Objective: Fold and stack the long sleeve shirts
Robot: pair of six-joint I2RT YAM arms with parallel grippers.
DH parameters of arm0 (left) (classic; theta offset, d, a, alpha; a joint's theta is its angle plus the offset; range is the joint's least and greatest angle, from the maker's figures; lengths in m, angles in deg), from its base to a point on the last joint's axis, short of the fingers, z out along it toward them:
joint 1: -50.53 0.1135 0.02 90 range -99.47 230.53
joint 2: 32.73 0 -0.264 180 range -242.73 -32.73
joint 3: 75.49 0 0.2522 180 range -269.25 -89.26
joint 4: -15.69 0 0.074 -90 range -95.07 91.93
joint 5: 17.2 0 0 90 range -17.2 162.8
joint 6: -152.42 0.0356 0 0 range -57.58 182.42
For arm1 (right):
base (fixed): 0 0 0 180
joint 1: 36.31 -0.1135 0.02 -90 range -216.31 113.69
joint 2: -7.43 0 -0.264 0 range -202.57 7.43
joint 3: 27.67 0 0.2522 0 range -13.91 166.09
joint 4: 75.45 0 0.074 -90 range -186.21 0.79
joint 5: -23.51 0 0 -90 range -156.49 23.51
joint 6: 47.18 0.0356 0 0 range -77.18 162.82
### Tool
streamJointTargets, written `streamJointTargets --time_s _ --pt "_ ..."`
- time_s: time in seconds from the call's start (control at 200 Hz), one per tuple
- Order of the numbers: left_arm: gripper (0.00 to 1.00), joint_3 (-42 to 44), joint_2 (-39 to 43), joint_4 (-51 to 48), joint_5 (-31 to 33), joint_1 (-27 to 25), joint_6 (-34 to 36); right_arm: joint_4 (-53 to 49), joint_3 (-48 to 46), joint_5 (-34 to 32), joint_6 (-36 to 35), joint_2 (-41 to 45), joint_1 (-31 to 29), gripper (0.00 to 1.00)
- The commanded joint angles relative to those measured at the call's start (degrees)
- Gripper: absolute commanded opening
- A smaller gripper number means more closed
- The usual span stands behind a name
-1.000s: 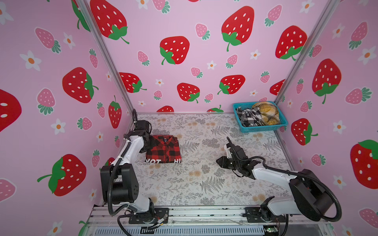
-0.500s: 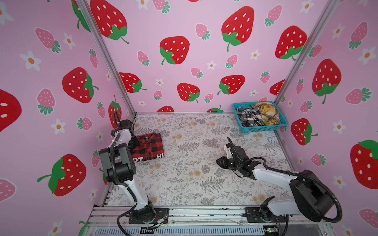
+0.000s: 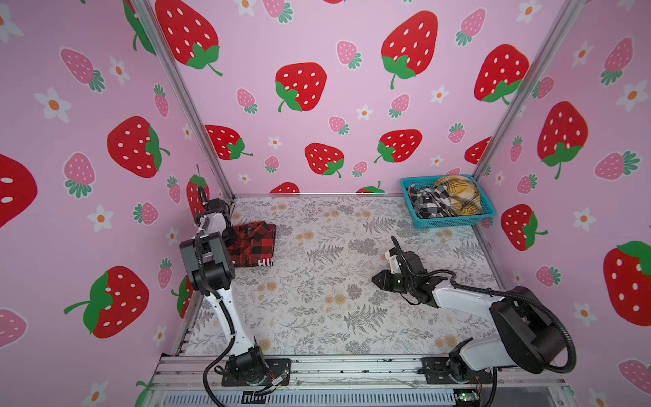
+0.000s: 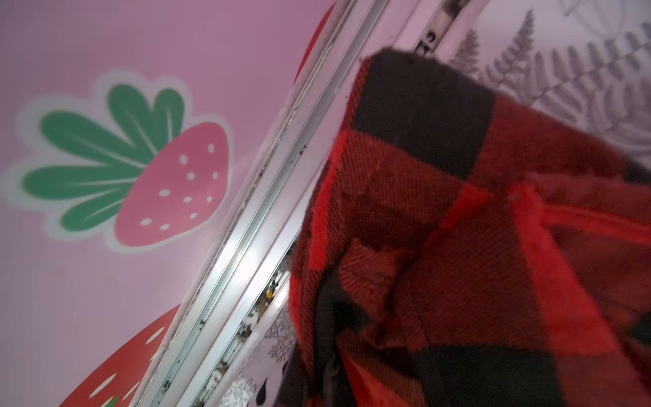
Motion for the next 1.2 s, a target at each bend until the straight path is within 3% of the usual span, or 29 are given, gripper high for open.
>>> streamJointTargets --time_s 0.0,0.04,0.105,0.275,0.39,0.535,0.6,0.875,0.9,1.041,1.191 --pt "0.21 -5.42 -2.74 -2.64 1.91 0.13 0.86 1.20 0.03 0.78 0.19 -0.89 0.34 0.21" --pt "0.36 -7.08 -3.17 -3.40 2.91 0.12 0.08 1.13 0.14 0.87 0.13 -1.09 0.43 0.22" --pt "0.49 -8.35 -2.11 -3.38 4.39 0.04 -1.12 1.20 0.23 1.07 0.17 -1.39 0.43 0.22" --pt "0.60 -10.99 3.90 -4.12 7.51 -0.14 -6.27 1.82 0.53 1.31 0.65 -2.20 0.45 0.23" --pt "0.55 -9.63 6.48 -3.89 3.21 -0.14 -9.39 2.03 0.58 1.09 0.94 -2.29 0.43 0.23" --pt "0.30 -6.85 5.84 -3.02 -0.50 -0.05 -11.00 1.57 0.77 1.08 0.94 -2.32 0.43 0.19" --pt "0.23 -5.91 4.89 -3.05 -0.79 0.08 -11.36 1.56 0.67 0.94 0.94 -2.15 0.43 0.18" --pt "0.07 -0.09 3.39 -1.15 -2.80 1.85 -13.27 1.04 1.52 0.61 1.24 -3.21 0.33 0.16" --pt "0.02 0.50 3.44 -0.90 -2.71 1.97 -13.30 1.04 1.54 0.50 1.36 -3.28 0.34 0.16" --pt "0.01 2.35 3.90 0.29 -0.75 2.28 -12.93 0.83 1.72 0.22 1.53 -3.55 0.24 0.16" --pt "0.22 2.26 2.56 -0.50 -0.12 2.77 -13.57 0.28 1.94 0.04 1.33 -3.59 0.17 0.16"
